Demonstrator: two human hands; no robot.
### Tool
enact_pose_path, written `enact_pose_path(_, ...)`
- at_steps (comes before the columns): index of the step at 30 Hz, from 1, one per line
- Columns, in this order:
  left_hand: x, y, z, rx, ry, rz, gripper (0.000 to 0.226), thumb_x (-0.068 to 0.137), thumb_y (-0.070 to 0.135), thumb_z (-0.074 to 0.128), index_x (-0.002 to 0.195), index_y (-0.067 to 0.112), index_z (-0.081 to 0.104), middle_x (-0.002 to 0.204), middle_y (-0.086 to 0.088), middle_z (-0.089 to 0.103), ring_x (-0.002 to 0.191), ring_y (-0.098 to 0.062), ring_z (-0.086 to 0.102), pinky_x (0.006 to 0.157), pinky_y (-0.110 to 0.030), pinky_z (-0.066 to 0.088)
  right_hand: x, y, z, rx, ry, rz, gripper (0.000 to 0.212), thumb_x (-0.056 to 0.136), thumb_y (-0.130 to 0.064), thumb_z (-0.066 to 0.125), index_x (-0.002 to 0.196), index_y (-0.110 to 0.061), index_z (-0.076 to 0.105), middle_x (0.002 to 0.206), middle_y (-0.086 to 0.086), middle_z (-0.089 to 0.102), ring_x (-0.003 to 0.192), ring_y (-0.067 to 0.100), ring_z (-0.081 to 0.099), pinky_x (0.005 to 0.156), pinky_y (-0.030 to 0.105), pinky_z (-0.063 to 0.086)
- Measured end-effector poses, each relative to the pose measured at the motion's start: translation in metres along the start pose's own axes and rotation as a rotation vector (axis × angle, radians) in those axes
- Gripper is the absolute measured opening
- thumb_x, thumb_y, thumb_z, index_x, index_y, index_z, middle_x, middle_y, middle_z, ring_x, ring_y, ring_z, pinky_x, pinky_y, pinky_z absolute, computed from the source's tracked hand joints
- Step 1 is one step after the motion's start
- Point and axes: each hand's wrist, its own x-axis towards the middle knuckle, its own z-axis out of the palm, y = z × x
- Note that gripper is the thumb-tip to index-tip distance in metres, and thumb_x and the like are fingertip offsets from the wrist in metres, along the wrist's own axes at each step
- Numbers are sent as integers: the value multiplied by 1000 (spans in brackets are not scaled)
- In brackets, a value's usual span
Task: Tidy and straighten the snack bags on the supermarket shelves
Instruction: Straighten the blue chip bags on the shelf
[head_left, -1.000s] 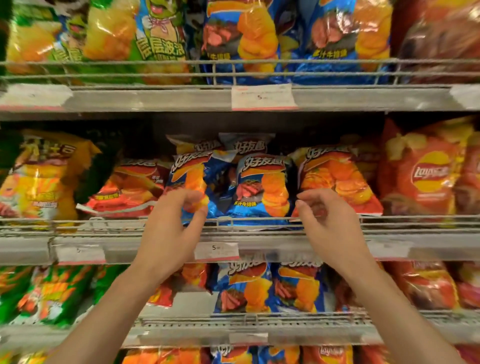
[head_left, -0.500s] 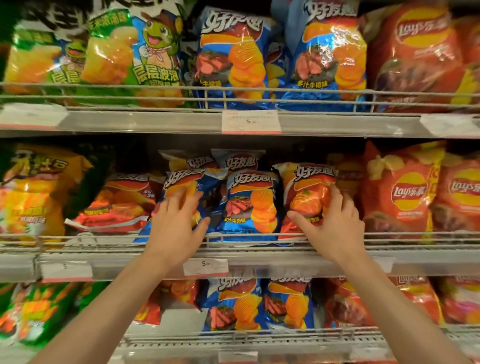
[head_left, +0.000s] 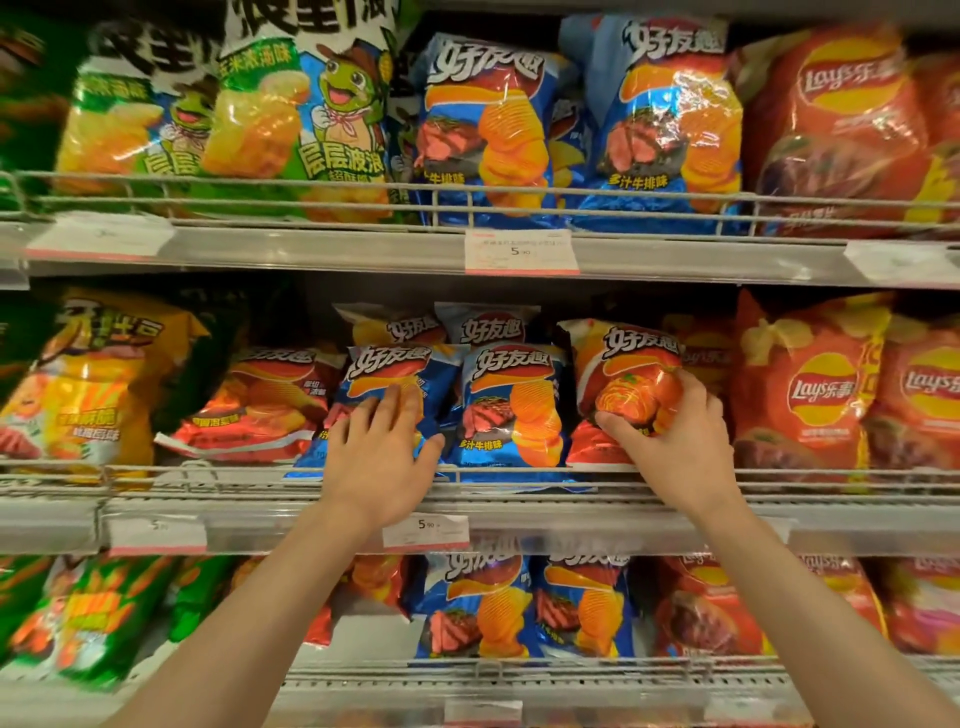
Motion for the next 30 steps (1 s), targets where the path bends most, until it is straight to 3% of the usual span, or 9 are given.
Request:
enact_pose_path(8, -4, -3, -6, -155, 27, -4, 71, 102, 59, 39, 163, 30, 18, 171, 3, 18, 157, -23, 12, 125, -45, 10, 2, -16, -21, 218, -9, -2, 109, 72, -64, 81, 157, -21, 27, 148, 11, 40, 135, 34, 48, 113, 56, 41)
enact_pose_path(11, -8, -1, -18, -393, 136, -37, 57, 102, 46, 53, 152, 21, 44, 157, -4, 45, 144, -27, 34, 117, -42, 27, -7, -27, -25, 234, -15, -51, 110, 71, -68, 80, 157, -26, 27, 149, 6, 40, 137, 29, 46, 115, 55, 40)
enact_pose_path(14, -22, 8, -27, -618, 307, -28, 35, 100, 39, 59, 130, 21, 64, 129, 2, 63, 123, -15, 51, 105, -37, 43, -24, -39, -23, 294, -23, -118, 112, 65, -75, 77, 156, -31, 29, 151, -1, 39, 138, 22, 45, 115, 52, 41)
enact_pose_path(17, -33, 27, -32, -889, 141, 4, 27, 100, 44, 58, 122, 30, 65, 113, 20, 66, 104, 8, 61, 95, -28, 53, -41, -54, -17, 364, -60, -151, 112, 60, -80, 73, 154, -37, 30, 149, -7, 38, 135, 17, 47, 112, 49, 45)
enact_pose_path(21, -33, 44, -39, -1213, -82, -101, 39, 103, 45, 52, 137, 27, 60, 119, 11, 70, 109, -10, 70, 97, -39, 58, -63, -65, -5, 371, -179, -202, 108, 64, -80, 73, 154, -41, 28, 149, -12, 36, 136, 13, 45, 111, 44, 47)
enact_pose_path(24, -36, 40, -39, -1233, -104, -179, 29, 104, 49, 49, 125, 36, 64, 122, 10, 69, 110, -12, 69, 99, -41, 57, -71, -67, -4, 454, -304, -221, 90, 75, -80, 63, 152, -44, 34, 142, -20, 38, 128, -3, 48, 102, 25, 51)
enact_pose_path(26, -40, 34, -42, -1248, -99, -199, 18, 102, 54, 49, 110, 45, 62, 118, 15, 68, 98, 1, 70, 83, -25, 60, -70, -69, -8, 561, -343, -208, 59, 93, -62, 57, 147, -42, 48, 140, -20, 49, 123, -7, 54, 92, 13, 53)
enact_pose_path(28, -45, 30, -48, -1276, -97, -205, 15, 94, 63, 51, 100, 51, 58, 98, 28, 71, 78, 14, 68, 55, -8, 52, -69, -71, -9, 621, -361, -202, 37, 104, -46, 50, 140, -45, 57, 139, -16, 56, 122, -2, 58, 88, 14, 55)
enact_pose_path(30, -51, 24, -53, -1302, -100, -199, 30, 80, 72, 53, 100, 51, 56, 80, 37, 69, 72, 17, 67, 48, -6, 48, -71, -76, -6, 655, -399, -205, 31, 107, -40, 46, 134, -48, 60, 139, -15, 59, 124, 3, 59, 98, 27, 56)
